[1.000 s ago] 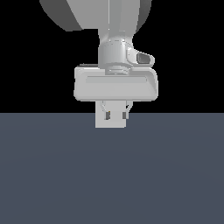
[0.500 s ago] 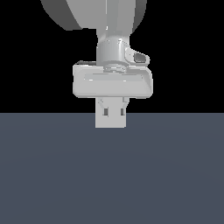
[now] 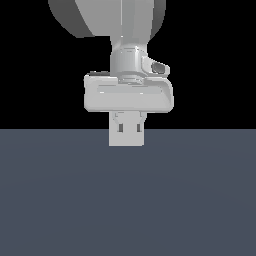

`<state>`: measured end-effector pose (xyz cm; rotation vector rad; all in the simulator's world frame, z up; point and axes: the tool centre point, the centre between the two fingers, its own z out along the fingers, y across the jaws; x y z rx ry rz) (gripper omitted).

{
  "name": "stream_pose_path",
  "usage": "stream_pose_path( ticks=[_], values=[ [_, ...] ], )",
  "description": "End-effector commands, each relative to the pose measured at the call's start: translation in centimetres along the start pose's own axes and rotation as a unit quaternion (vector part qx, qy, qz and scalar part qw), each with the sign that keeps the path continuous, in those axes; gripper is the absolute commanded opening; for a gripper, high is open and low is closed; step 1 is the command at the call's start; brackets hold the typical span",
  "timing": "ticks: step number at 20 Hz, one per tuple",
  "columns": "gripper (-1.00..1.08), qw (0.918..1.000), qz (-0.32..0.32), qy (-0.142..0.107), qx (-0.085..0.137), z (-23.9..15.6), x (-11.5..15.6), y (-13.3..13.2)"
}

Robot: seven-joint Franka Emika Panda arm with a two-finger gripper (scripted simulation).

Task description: Plug the charger into the wall socket.

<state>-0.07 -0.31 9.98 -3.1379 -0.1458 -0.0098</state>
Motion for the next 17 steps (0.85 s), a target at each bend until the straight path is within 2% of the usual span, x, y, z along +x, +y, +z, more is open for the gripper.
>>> stream_pose_path(
  ticks=[1, 10, 17],
  values=[
    [-1.00, 1.0000, 0.000, 0.000, 0.000, 0.0, 0.6, 0.0],
    [-1.00, 1.0000, 0.000, 0.000, 0.000, 0.0, 3.5, 0.0],
    [-1.00, 1.0000, -0.001, 0.000, 0.000, 0.0, 4.3, 0.0]
  ],
)
